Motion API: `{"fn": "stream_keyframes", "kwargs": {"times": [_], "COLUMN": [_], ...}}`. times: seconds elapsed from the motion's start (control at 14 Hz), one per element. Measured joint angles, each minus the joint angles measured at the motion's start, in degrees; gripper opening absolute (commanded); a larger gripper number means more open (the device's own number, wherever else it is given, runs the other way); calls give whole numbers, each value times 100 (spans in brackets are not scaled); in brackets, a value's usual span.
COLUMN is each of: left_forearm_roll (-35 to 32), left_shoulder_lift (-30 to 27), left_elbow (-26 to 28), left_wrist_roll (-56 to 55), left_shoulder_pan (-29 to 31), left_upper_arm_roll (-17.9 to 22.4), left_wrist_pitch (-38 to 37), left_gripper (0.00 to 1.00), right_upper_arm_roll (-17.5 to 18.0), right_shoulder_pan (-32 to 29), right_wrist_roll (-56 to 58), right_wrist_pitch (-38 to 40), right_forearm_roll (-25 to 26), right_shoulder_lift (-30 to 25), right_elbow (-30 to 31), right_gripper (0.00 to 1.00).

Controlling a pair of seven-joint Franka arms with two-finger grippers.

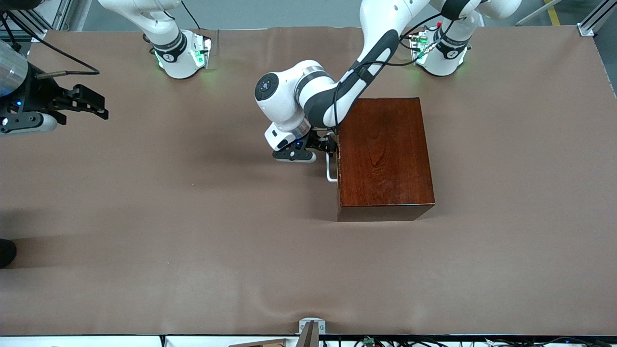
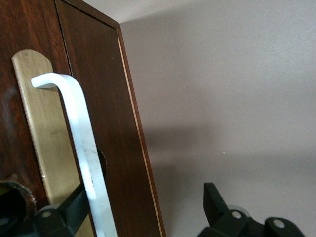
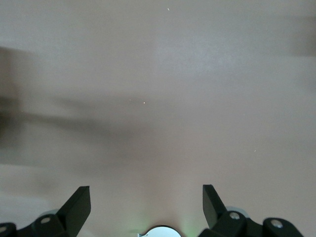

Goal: Open drawer, take yellow block, close drawer
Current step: 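Pull the drawer open with the left gripper while the right gripper approaches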

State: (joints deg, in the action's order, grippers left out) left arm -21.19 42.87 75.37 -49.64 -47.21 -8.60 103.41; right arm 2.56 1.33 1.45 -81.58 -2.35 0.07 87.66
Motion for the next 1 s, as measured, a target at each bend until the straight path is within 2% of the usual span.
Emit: {"fn": "stream_keyframes", "kwargs": {"times": [0.71, 1.0], "left_forearm_roll": [-1, 5], "left_shoulder_lift": [40, 70], "left_elbow": [-16, -10], "left_wrist_roll": [-831, -889], "left_shoulder_pan": [-6, -69], "left_upper_arm_roll": [81, 68], "left_wrist_pitch": [832, 1122], "left_gripper": [100, 100], "right_upper_arm_roll": [-56, -24], "right_shoulder_pan": [-62, -48], "right_wrist_roll": [-22, -636], "right_wrist_pitch": [-102, -125], "right_forearm_roll": [-7, -90], "right_shoulder_lift": [131, 256], "right_elbow": [3, 4], "right_gripper": [100, 100]}}
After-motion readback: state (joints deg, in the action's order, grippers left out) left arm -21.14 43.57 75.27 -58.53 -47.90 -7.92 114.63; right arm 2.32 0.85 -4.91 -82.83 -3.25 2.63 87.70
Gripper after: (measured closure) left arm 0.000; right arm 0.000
